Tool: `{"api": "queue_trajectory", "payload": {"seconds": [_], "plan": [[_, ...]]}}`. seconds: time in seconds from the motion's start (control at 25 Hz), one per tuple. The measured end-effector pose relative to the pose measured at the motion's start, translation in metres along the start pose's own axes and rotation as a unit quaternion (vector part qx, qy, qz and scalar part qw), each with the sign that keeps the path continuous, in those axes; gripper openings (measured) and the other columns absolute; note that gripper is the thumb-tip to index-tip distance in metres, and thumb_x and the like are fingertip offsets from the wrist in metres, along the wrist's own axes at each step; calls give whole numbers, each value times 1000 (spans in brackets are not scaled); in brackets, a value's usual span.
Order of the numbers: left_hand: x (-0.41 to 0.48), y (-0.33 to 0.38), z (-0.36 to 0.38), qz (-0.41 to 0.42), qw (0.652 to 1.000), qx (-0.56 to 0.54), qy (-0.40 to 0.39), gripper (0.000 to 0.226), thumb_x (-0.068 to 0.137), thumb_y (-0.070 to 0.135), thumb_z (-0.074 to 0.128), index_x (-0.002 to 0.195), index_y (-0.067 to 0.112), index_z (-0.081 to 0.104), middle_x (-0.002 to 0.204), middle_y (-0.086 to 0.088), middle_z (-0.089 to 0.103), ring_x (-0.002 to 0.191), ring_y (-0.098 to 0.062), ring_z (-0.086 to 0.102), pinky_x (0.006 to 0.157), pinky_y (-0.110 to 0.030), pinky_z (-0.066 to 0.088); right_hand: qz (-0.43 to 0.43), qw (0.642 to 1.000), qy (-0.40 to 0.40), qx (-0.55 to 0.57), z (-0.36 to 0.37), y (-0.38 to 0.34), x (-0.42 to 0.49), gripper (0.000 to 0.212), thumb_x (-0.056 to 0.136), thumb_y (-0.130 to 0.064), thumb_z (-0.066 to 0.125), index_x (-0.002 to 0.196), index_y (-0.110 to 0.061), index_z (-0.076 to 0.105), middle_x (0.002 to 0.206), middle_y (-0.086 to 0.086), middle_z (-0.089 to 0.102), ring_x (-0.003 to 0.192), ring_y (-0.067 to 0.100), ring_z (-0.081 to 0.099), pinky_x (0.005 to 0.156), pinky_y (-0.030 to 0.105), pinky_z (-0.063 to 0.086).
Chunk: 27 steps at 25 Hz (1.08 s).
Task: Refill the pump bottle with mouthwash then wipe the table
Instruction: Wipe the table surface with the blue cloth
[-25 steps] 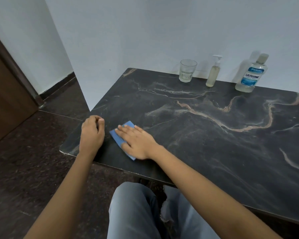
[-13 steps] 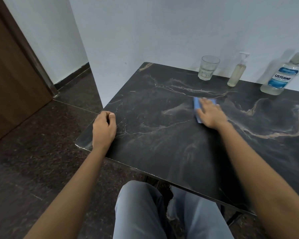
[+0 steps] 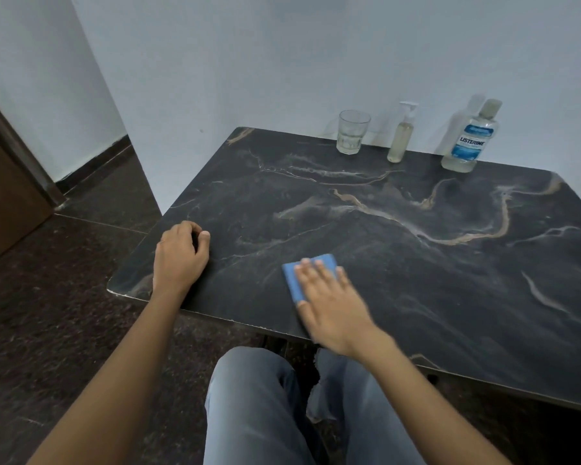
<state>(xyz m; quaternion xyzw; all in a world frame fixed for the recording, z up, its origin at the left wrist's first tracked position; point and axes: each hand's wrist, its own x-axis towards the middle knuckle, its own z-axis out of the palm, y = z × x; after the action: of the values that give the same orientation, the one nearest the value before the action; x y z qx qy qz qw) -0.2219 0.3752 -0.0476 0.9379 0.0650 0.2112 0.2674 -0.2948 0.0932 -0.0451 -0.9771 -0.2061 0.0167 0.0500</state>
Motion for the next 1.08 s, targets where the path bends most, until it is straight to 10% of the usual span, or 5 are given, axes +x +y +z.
{"api": "queue_trajectory", "payload": {"seconds": [0.16,0.56,0.88,1.08], "plan": [[3,7,-2,-49,998,1,-29,22,95,29,50,97,9,59,105,-12,60,102,-32,53,89,-46,42,-64,996,-30,57,-7,-12,65,57,100,-38,22,153,-21,8,161,-4,6,148,13,2,118,39,-6],[-30,90,45,12,994,-84,-63,21,98,29,47,100,11,58,102,-4,57,103,-24,50,89,-36,40,211,975,-4,68,-33,104,66,58,102,-35,16,153,-11,5,162,4,2,149,18,0,120,44,-3],[-29,104,56,38,997,-31,-58,23,97,29,50,104,9,58,108,-8,57,104,-27,51,90,-39,41,-60,997,-31,36,-20,42,-48,57,101,-41,20,153,-24,3,161,-7,-2,148,11,-5,119,35,-8],[-35,105,54,38,997,-39,-62,23,98,29,47,102,9,57,107,-7,58,105,-26,49,87,-37,42,3,1000,-16,-5,-35,138,-48,59,100,-47,24,153,-30,6,160,-12,5,147,3,2,118,40,-6]]}}
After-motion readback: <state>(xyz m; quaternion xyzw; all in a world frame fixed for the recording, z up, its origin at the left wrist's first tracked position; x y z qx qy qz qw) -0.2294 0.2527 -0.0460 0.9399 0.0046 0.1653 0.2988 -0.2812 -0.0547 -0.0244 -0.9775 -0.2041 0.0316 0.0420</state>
